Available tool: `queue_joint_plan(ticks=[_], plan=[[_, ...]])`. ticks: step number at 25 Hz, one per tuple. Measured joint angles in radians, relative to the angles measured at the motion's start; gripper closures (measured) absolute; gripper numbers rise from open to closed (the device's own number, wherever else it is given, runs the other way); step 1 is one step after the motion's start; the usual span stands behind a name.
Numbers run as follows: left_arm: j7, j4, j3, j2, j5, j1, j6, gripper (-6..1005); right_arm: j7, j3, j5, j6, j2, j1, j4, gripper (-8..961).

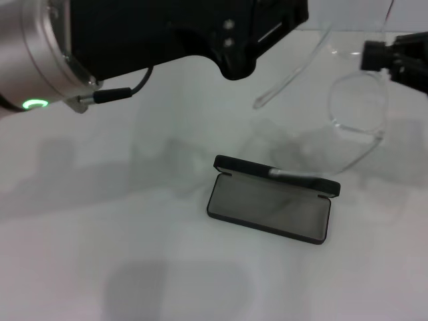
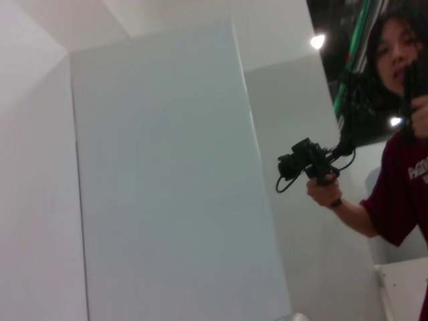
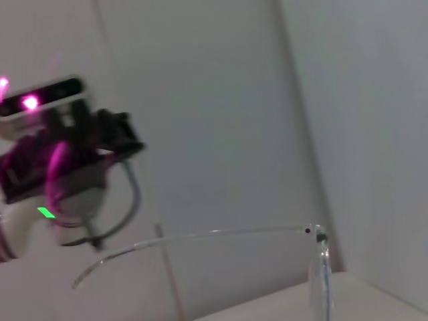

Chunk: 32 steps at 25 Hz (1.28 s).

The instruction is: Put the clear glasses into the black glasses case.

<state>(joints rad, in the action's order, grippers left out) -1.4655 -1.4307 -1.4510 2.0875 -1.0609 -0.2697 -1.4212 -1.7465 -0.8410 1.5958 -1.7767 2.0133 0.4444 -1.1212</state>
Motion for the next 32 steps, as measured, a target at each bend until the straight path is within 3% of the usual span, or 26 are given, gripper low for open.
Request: queue_joint_plan(ticks=[3,8,14,32], plan=[[-0.01,0.046,0.0,-0.002,-0.001,-0.024,-0.01,862,0.021,-0.034,0.006,-0.01,0.0,0.037,0.033,897],[-0.033,0.13,0.006,-0.008,-0.015,-0.071,-0.014,900,0.048,-0.111,0.007,-0.015,0.001,0.06,0.041,897],[-0.043,0.217,0.038,-0.007,-0.024,-0.104,-0.036,944,0.054,-0.129,-0.001,-0.017,0.001,0.065,0.036,897],[-0.036,0.275,0.032,-0.002,-0.059,-0.111,-0.062,943,0.08,-0.118,-0.097,-0.039,0.0,0.061,0.021,896]])
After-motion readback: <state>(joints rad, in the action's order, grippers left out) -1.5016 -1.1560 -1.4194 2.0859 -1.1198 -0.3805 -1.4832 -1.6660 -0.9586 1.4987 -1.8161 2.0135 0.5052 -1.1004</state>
